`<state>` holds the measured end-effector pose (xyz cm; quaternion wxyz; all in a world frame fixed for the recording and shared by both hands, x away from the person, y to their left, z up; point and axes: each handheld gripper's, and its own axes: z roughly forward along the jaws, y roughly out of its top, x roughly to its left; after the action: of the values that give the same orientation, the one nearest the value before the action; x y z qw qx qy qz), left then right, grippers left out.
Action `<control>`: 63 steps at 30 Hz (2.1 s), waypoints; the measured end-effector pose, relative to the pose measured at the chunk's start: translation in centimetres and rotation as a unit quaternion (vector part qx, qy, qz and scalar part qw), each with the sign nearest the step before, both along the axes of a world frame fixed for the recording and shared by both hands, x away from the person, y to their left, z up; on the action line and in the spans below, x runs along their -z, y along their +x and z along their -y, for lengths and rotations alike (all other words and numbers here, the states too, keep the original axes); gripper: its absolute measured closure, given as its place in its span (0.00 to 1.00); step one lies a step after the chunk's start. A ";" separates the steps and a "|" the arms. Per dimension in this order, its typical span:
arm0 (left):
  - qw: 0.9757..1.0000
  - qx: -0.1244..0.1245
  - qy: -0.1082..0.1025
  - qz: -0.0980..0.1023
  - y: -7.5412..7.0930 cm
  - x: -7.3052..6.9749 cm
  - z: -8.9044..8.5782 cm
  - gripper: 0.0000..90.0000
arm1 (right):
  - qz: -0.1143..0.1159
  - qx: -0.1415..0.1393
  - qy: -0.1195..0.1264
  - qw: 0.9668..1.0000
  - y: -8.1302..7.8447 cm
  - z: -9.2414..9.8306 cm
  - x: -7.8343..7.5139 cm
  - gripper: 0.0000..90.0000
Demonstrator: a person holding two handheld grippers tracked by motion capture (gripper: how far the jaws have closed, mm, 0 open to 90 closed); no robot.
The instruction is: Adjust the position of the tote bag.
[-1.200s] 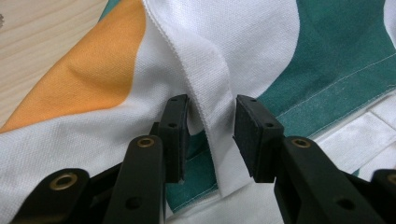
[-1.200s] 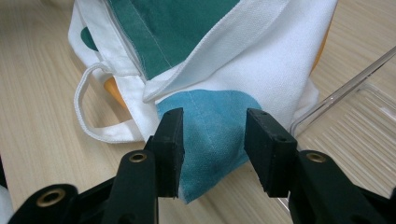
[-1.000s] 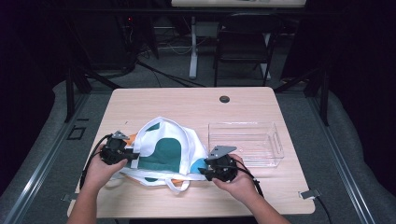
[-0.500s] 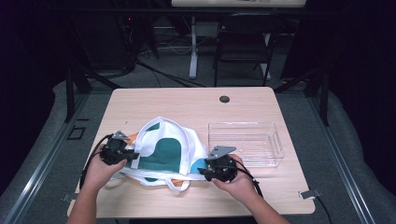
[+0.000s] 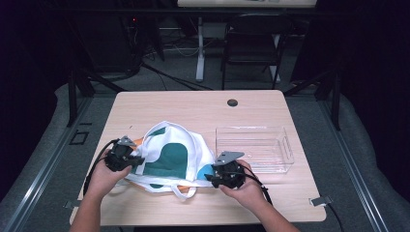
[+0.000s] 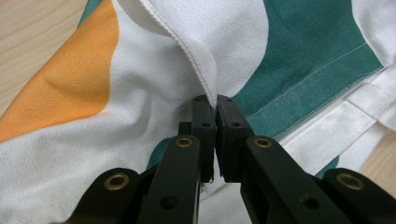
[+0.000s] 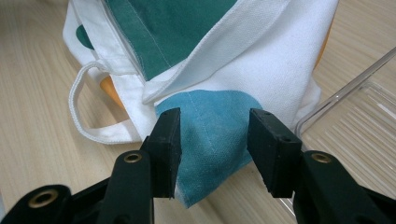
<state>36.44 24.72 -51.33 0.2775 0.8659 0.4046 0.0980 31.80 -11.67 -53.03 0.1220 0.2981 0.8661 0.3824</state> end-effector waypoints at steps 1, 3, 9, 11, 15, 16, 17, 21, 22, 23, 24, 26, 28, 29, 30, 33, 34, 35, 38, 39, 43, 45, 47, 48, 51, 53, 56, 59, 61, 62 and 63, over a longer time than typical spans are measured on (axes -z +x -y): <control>1.000 0.001 0.001 0.000 0.0 0.0 0.0 0.97 | 0.000 0.000 0.000 1.000 0.0 0.0 0.0 0.61; 1.000 0.004 0.003 0.000 0.0 -0.1 0.1 0.97 | 0.001 0.000 0.001 1.000 0.0 0.0 0.0 0.61; 1.000 0.004 0.000 0.002 -0.1 -0.2 0.0 0.97 | 0.001 0.000 0.000 1.000 0.0 0.0 0.0 0.61; 1.000 0.004 -0.001 0.002 -0.1 -0.4 -0.1 0.97 | 0.001 0.000 0.001 1.000 0.0 0.0 0.0 0.61; 1.000 0.006 -0.002 0.005 -0.2 -0.6 -0.1 0.97 | 0.002 0.001 0.001 1.000 0.0 0.0 0.0 0.60; 1.000 0.006 -0.002 0.006 -0.2 -0.7 -0.1 0.97 | 0.002 0.001 0.001 1.000 0.0 0.0 0.0 0.60; 1.000 0.006 -0.003 0.007 -0.2 -0.8 -0.1 0.97 | 0.002 0.002 0.002 1.000 0.0 -0.1 0.0 0.60; 1.000 0.005 -0.005 0.014 -0.3 -1.0 -0.1 0.97 | 0.004 0.000 0.002 1.000 -0.1 -0.1 0.0 0.60; 1.000 0.004 -0.010 0.016 -0.4 -1.1 -0.2 0.97 | 0.004 0.000 0.001 1.000 -0.1 -0.1 0.0 0.60; 1.000 0.003 -0.011 0.017 -0.4 -1.2 -0.2 0.97 | 0.004 0.000 0.002 1.000 -0.1 -0.1 0.0 0.60; 1.000 0.005 -0.013 0.014 -0.4 -1.3 -0.3 0.97 | 0.004 0.000 0.002 1.000 -0.1 -0.1 0.0 0.60; 1.000 0.004 -0.016 0.018 -0.5 -1.5 -0.4 0.97 | 0.004 0.000 0.001 1.000 -0.1 -0.1 0.0 0.60; 1.000 0.001 -0.018 0.023 -0.5 -1.6 -0.4 0.97 | 0.005 0.000 0.000 1.000 -0.1 -0.1 0.0 0.60; 1.000 0.000 -0.020 0.024 -0.6 -1.7 -0.4 0.97 | 0.006 0.000 0.000 1.000 -0.1 -0.1 -0.1 0.60; 0.999 0.000 -0.020 0.027 -0.6 -1.8 -0.5 0.97 | 0.006 0.000 0.000 1.000 -0.1 -0.1 -0.1 0.60; 0.999 -0.003 -0.023 0.029 -0.6 -2.0 -0.5 0.97 | 0.005 0.000 0.001 1.000 -0.1 -0.1 -0.1 0.60; 0.999 -0.002 -0.025 0.032 -0.7 -2.2 -0.5 0.97 | 0.005 0.002 0.002 1.000 -0.1 -0.1 -0.1 0.60; 0.999 -0.002 -0.025 0.032 -0.7 -2.2 -0.5 0.97 | 0.005 0.002 0.002 1.000 -0.1 -0.1 -0.1 0.60; 0.999 -0.003 -0.030 0.038 -0.8 -2.7 -0.7 0.97 | 0.011 0.000 0.001 1.000 -0.3 -0.3 -0.2 0.60; 0.999 -0.005 -0.032 0.041 -0.8 -2.8 -0.7 0.97 | 0.012 -0.002 -0.002 1.000 -0.3 -0.3 -0.4 0.60; 0.998 -0.007 -0.039 0.046 -0.9 -3.1 -0.8 0.97 | 0.019 -0.006 -0.003 1.000 -0.6 -0.6 -0.7 0.60; 0.998 -0.003 -0.038 0.048 -0.9 -3.5 -1.0 0.97 | 0.027 -0.014 -0.010 0.999 -0.8 -1.1 -1.0 0.60; 0.998 -0.003 -0.041 0.047 -0.9 -3.6 -1.0 0.97 | 0.031 -0.017 -0.010 0.999 -1.0 -1.4 -1.1 0.60; 0.998 -0.005 -0.045 0.052 -0.9 -3.7 -1.1 0.97 | 0.031 -0.018 -0.013 0.999 -1.0 -1.5 -1.1 0.61; 0.997 -0.005 -0.048 0.055 -0.8 -4.0 -1.2 0.97 | 0.034 -0.020 -0.018 0.999 -1.1 -1.7 -1.3 0.61; 0.997 -0.005 -0.048 0.057 -0.8 -4.0 -1.3 0.97 | 0.034 -0.021 -0.013 0.999 -1.1 -1.8 -1.4 0.61; 0.997 -0.008 -0.051 0.059 -0.7 -4.3 -1.4 0.97 | 0.038 -0.021 -0.008 0.999 -1.1 -1.9 -1.8 0.61; 0.996 -0.010 -0.055 0.063 -0.7 -4.4 -1.5 0.97 | 0.039 -0.024 -0.009 0.999 -1.1 -2.0 -1.9 0.62; 0.996 -0.010 -0.054 0.064 -0.6 -4.5 -1.6 0.97 | 0.039 -0.027 -0.007 0.999 -1.1 -2.2 -2.1 0.62; 0.996 -0.011 -0.059 0.069 -0.5 -4.6 -1.7 0.97 | 0.040 -0.029 -0.008 0.999 -1.1 -2.3 -2.2 0.63; 0.996 -0.011 -0.059 0.069 -0.5 -4.6 -1.7 0.97 | 0.040 -0.029 -0.008 0.999 -1.1 -2.3 -2.2 0.63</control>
<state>35.92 26.38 -46.72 0.3541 0.8347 0.3990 0.1368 30.74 -9.34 -50.87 0.1482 0.2567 0.8718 0.3901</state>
